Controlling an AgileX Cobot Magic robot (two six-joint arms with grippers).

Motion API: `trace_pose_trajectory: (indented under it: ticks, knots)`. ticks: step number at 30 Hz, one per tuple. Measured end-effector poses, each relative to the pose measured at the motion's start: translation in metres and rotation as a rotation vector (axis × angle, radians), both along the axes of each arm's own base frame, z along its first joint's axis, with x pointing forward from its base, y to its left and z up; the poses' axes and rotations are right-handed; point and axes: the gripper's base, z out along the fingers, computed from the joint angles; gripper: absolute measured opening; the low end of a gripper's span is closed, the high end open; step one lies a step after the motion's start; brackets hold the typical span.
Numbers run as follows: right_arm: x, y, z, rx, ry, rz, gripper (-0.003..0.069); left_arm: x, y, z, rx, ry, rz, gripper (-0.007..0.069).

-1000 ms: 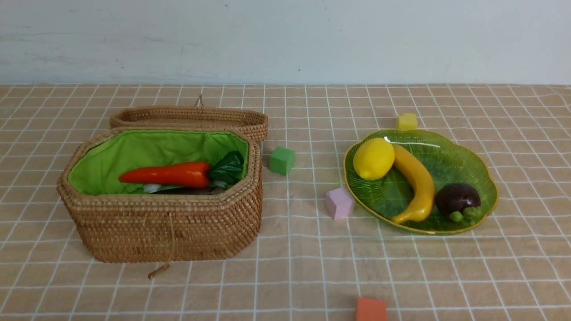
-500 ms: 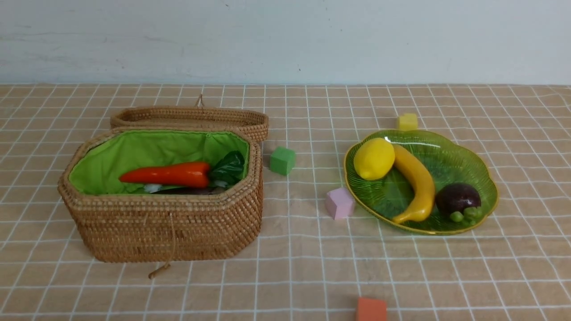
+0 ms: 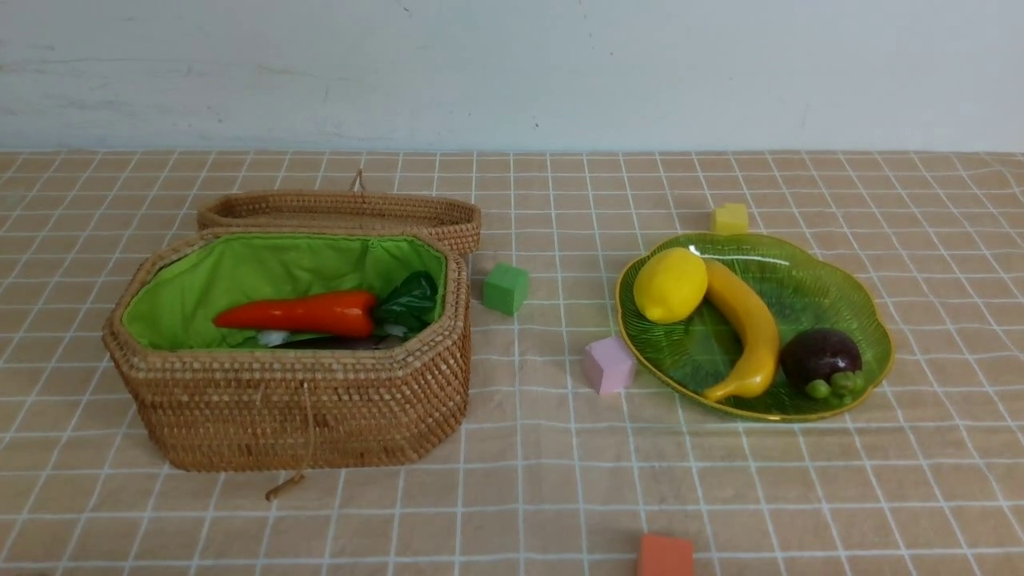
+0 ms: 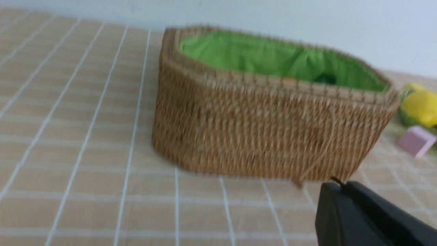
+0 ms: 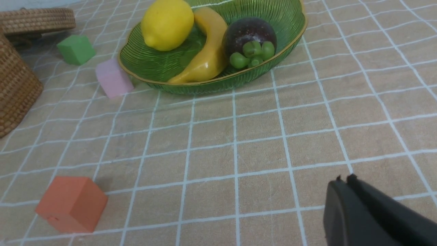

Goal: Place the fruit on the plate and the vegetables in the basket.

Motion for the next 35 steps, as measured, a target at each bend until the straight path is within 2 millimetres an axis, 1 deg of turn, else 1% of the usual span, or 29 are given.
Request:
trace_pose_trajectory:
  ticks: [1,3,8,35]
  knots:
    - [0.0,0.0,0.0,0.001,0.0,0.0,0.0008,-0.0017,-0.0002,-0.0093,-0.023,0.092,0.003,-0.0013]
    - [0.0,0.0,0.0,0.001,0.0,0.0,0.001,-0.0024,-0.0003,-0.0126,-0.072,0.13,0.016,-0.0013]
    - [0.0,0.0,0.0,0.003,0.0,-0.001,0.0014,-0.0024,-0.0003,-0.0126,-0.142,0.142,0.035,-0.0013]
    - [0.0,0.0,0.0,0.007,0.001,-0.002,0.0049,-0.0024,-0.0003,-0.0126,-0.152,0.143,0.038,-0.0013]
